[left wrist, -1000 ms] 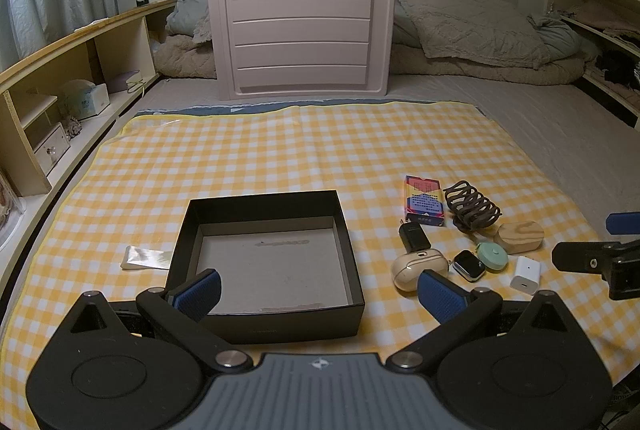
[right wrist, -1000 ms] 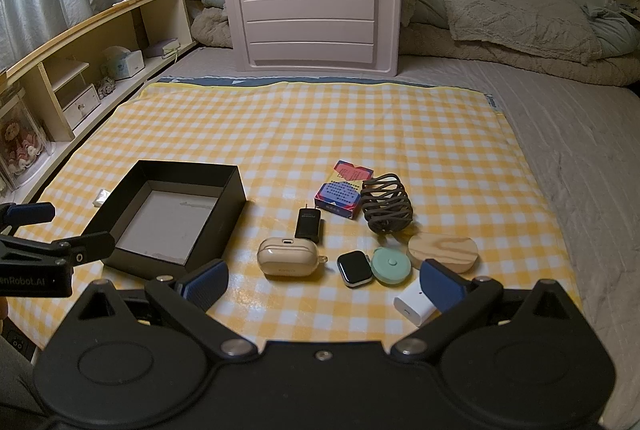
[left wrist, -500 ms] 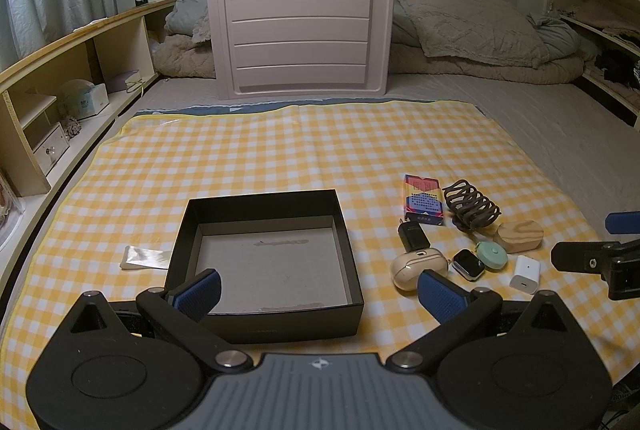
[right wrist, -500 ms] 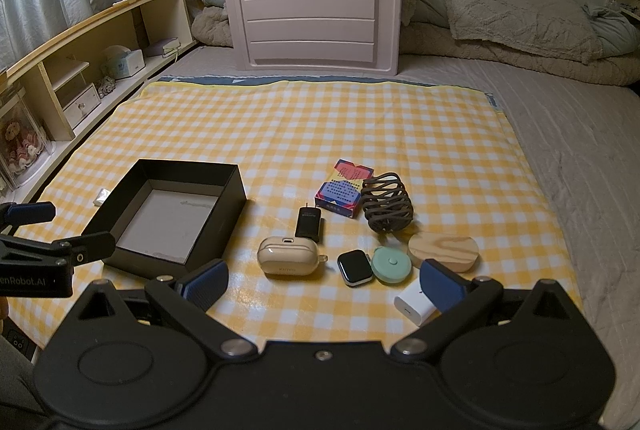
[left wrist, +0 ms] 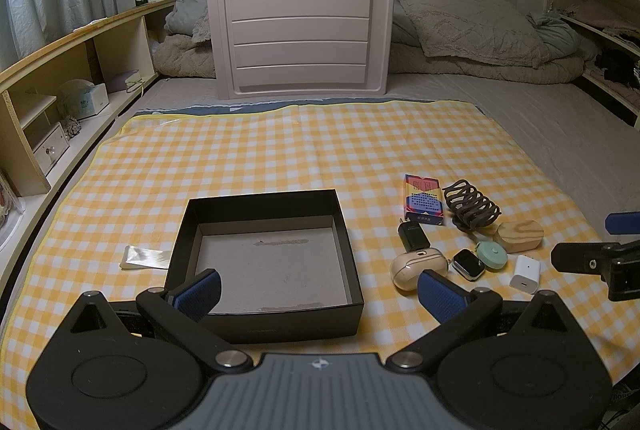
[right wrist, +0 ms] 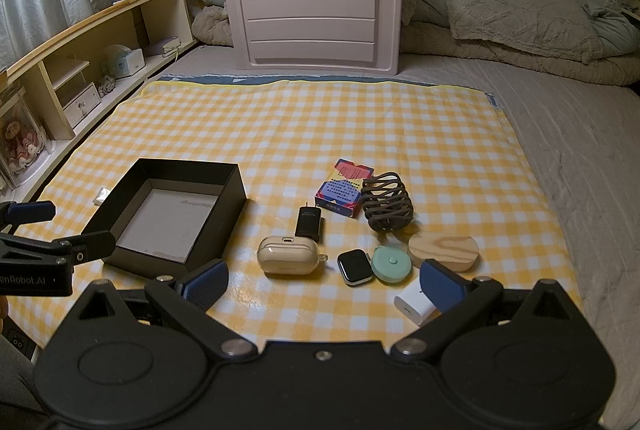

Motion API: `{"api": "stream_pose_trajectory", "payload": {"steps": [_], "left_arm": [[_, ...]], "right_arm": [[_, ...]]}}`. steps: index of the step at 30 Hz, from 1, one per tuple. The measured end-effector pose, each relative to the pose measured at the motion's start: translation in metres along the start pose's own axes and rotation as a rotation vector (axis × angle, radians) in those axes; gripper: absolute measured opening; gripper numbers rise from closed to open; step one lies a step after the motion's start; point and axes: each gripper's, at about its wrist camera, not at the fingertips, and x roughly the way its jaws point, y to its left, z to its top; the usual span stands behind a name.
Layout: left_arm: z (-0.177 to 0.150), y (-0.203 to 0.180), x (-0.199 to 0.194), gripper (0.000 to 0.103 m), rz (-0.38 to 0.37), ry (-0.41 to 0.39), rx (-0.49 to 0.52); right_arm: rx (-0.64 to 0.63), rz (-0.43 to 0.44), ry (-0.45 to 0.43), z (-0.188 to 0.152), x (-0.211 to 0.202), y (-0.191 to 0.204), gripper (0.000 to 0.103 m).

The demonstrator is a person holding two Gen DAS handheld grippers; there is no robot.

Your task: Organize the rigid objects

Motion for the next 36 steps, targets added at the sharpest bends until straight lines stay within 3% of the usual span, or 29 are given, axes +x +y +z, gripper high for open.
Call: {"api": "stream_pose_trajectory", "payload": {"steps": [10, 20, 29, 36], "left_arm": [[0.001, 0.002, 0.0, 0.103, -0.002, -0.007, -0.002], [0.017, 0.013, 0.0, 0.103, 0.007, -0.084, -0.013], [0.033, 0.041, 0.012, 0.103, 0.131, -0.201, -0.053], [0.041, 0.07, 0.021, 0.103, 0.198, -0.163, -0.088]], "right_arm": [[0.004, -0.003, -0.019, 0.001, -0.003, 0.002, 0.103], [0.036, -0.012, -0.072, 0.019, -0.002, -0.009, 0.103], [0.048, -0.045, -0.083, 0.037, 0.018, -0.019, 0.103], [0.08, -0.047, -0.073, 0.049, 0.039, -0.025, 0.103]]}}
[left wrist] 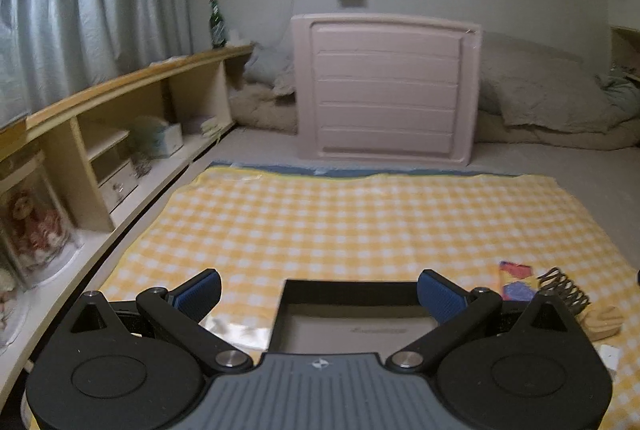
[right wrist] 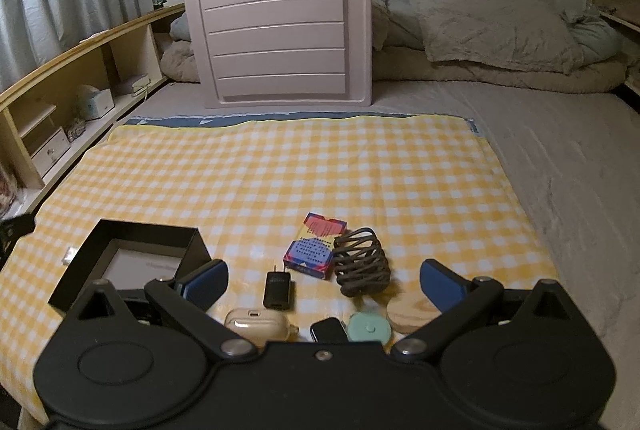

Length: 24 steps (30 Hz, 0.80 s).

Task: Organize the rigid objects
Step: 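Move the right gripper to the beige earbud case and close on it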

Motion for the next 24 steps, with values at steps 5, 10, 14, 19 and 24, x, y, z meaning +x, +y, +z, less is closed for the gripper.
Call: {"api": "stream_pose_trajectory", "payload": {"steps": [5, 10, 14, 19, 24], "left_arm": [[0.001, 0.02, 0.01, 0.103, 0.04, 0.036, 0.012], [-0.004, 0.035, 0.027, 0.103, 0.027, 0.131, -0.022], [-0.009, 0.047, 0.041, 0.103, 0.03, 0.15, -0.016], [-0.023, 0.06, 0.057, 0.103, 0.026, 0.218, -0.038], [-0.03, 0.063, 0.067, 0.102, 0.03, 0.264, -0.003]], "right_arm": [[0.037, 0.02, 0.043, 0.01, 0.021, 0.001, 0.103], [0.082, 0.065, 0.138, 0.018, 0.05, 0.009, 0.103], [0.063, 0.077, 0.14, 0.025, 0.07, 0.021, 0.103], [0.069, 0.091, 0.208, 0.022, 0.1, 0.035, 0.103], [0.099, 0.117, 0.337, 0.007, 0.133, 0.041, 0.103]]}}
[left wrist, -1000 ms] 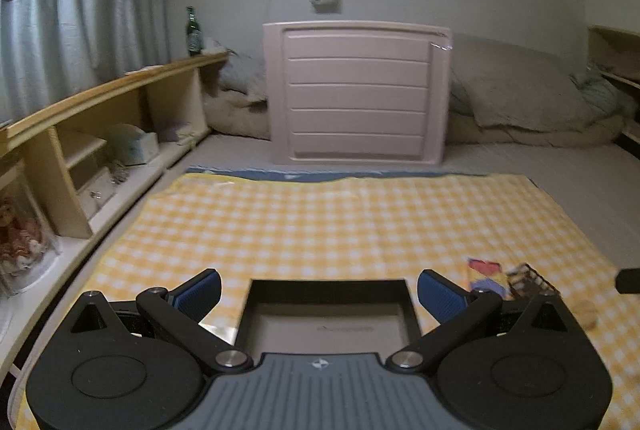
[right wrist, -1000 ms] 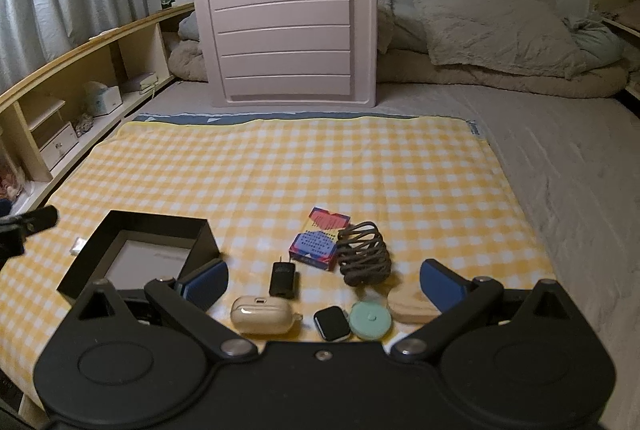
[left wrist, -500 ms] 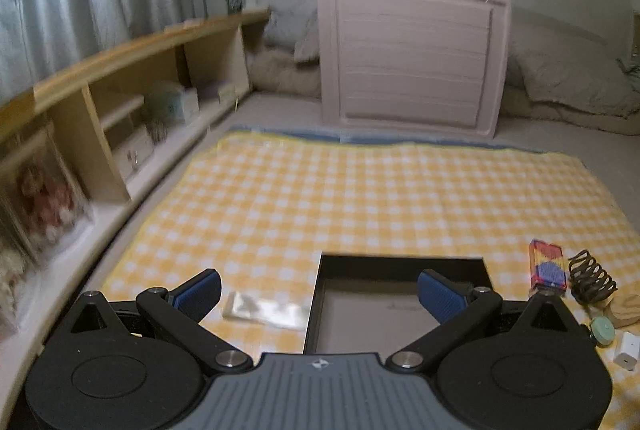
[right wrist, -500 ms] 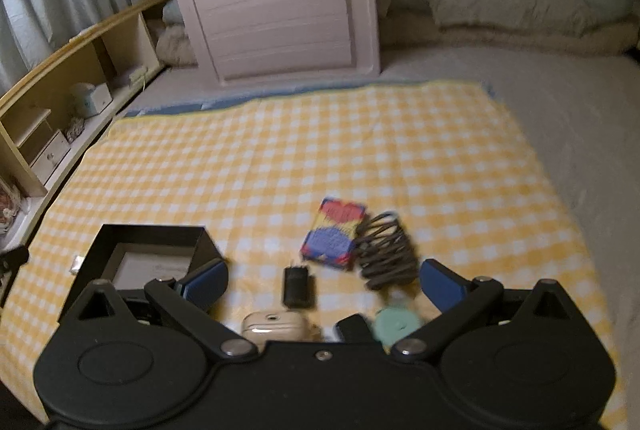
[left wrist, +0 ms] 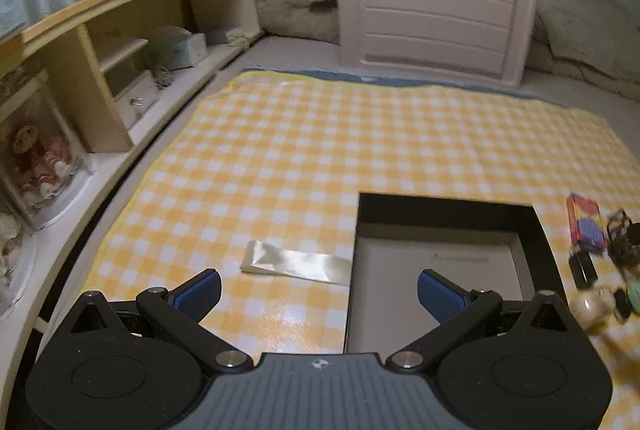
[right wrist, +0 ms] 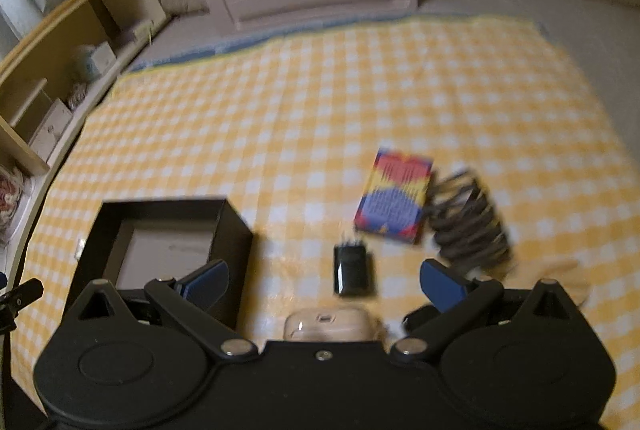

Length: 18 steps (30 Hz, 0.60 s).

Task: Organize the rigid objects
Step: 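Move the right gripper to the beige earbud case and close on it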

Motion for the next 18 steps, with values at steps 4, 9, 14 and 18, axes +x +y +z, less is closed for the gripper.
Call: {"api": "stream_pose_trajectory", "payload": {"steps": [4, 9, 14, 18], "left_arm": [[-0.005, 0.002, 0.011, 0.089, -0.071, 0.066, 0.011], [-0.01, 0.008, 0.028, 0.067, -0.125, 0.147, -0.023], [-0.013, 0.014, 0.037, 0.051, -0.146, 0.198, -0.071], [-0.014, 0.017, 0.044, 0.038, -0.154, 0.239, -0.091]], "right_arm": [[-0.017, 0.011, 0.078, -0.007, 0.023, 0.0, 0.098], [-0.053, -0.01, 0.137, -0.017, 0.038, -0.001, 0.094], [-0.091, -0.005, 0.167, -0.021, 0.045, 0.003, 0.088], [-0.112, -0.028, 0.182, -0.021, 0.052, 0.007, 0.087]]}}
